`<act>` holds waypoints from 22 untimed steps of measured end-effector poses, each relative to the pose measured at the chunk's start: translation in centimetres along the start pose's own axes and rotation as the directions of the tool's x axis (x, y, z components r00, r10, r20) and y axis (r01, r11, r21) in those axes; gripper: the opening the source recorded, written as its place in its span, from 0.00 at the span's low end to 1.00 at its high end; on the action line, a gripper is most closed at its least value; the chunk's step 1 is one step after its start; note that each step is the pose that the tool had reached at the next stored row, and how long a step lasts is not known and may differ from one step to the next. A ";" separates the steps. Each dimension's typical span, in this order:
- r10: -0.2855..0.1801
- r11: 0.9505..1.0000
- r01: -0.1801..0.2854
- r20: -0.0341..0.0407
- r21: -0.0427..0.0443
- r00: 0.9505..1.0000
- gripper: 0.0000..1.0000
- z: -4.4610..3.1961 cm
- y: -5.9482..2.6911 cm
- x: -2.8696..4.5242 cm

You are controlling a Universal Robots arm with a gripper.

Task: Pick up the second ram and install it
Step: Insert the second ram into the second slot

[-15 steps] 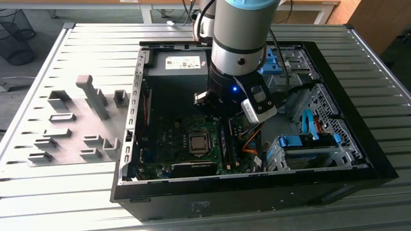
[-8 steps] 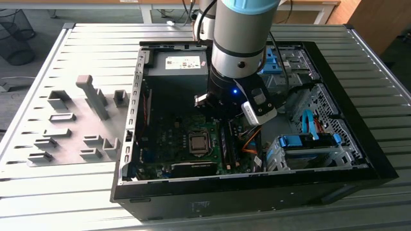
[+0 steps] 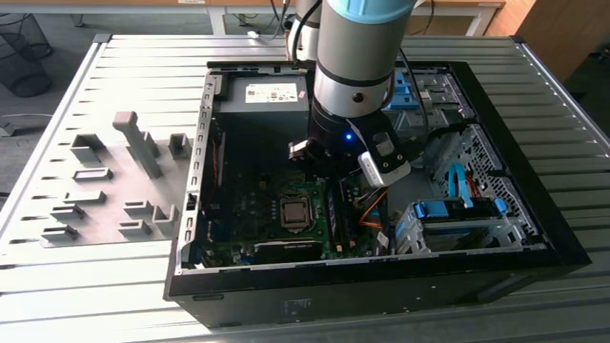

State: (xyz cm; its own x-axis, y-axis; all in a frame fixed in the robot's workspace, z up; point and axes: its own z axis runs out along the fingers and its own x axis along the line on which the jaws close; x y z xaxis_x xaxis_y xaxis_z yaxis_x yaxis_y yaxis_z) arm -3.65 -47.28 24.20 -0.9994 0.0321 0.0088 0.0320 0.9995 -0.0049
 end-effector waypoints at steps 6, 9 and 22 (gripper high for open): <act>0.000 1.000 0.000 0.000 0.000 1.000 0.14 0.08 -0.01 0.00; 0.004 1.000 -0.004 0.000 0.000 1.000 0.14 0.22 -0.28 -0.08; 0.005 1.000 -0.005 0.000 -0.003 1.000 0.14 1.29 -0.42 -0.86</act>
State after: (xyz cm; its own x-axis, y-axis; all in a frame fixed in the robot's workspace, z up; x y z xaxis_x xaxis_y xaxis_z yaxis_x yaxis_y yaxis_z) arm -2.82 -47.74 22.90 -0.9993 0.0367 0.0089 0.0367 0.9993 -0.0020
